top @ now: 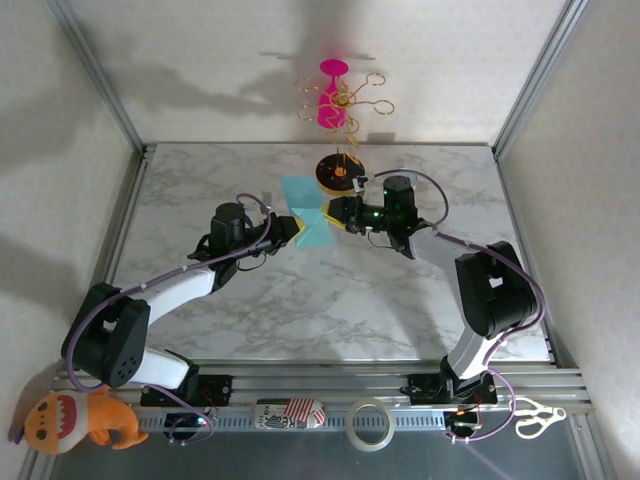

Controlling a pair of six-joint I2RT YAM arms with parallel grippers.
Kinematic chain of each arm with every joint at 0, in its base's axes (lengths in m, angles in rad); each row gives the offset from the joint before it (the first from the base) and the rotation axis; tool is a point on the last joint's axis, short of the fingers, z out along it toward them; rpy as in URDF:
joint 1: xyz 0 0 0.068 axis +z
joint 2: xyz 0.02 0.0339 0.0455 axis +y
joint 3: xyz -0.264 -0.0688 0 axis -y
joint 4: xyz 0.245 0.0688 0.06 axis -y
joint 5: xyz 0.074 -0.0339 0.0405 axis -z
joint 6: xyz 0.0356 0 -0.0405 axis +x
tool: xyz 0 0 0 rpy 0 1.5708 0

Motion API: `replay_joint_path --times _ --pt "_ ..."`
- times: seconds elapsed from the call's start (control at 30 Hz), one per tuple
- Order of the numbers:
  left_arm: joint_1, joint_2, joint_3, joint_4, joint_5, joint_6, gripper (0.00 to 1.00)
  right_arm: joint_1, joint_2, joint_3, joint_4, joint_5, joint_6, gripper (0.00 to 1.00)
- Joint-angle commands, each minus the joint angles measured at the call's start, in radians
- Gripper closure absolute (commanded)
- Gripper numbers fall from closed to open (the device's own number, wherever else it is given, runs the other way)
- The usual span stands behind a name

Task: Fold a paper plane with a square sheet of paper (pick it up from the middle)

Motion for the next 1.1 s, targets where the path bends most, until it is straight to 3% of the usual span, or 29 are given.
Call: replay_joint_path --times 0.0,0.1,0.33,0.5,0.73,0.93,1.07 --pt "0.017 -0.017 0.048 -0.149 -0.036 0.101 0.97 -0.022 -0.081 0.003 -0.191 0.186 -0.121 0.53" --pt "0.017 -0.017 0.124 -0.398 -0.141 0.238 0.99 -0.033 -0.140 0.004 -0.291 0.347 -0.183 0.40" --pt "-0.013 0.038 0.333 -0.866 -0.526 0.473 1.00 -0.037 -0.267 -0.029 -0.366 0.626 -0.261 0.15" --pt "-0.066 0.108 0.464 -1.077 -0.815 0.544 1.00 -0.037 -0.321 -0.057 -0.375 0.732 -0.260 0.13" --pt "-0.139 0.250 0.601 -1.294 -1.205 0.558 1.00 -0.037 -0.324 -0.061 -0.391 0.734 -0.266 0.16" --pt "-0.198 0.391 0.653 -1.334 -1.310 0.511 0.99 -0.037 -0.312 -0.062 -0.414 0.754 -0.256 0.18" --pt "-0.239 0.481 0.688 -1.288 -1.234 0.483 0.96 -0.037 -0.311 -0.064 -0.420 0.771 -0.249 0.18"
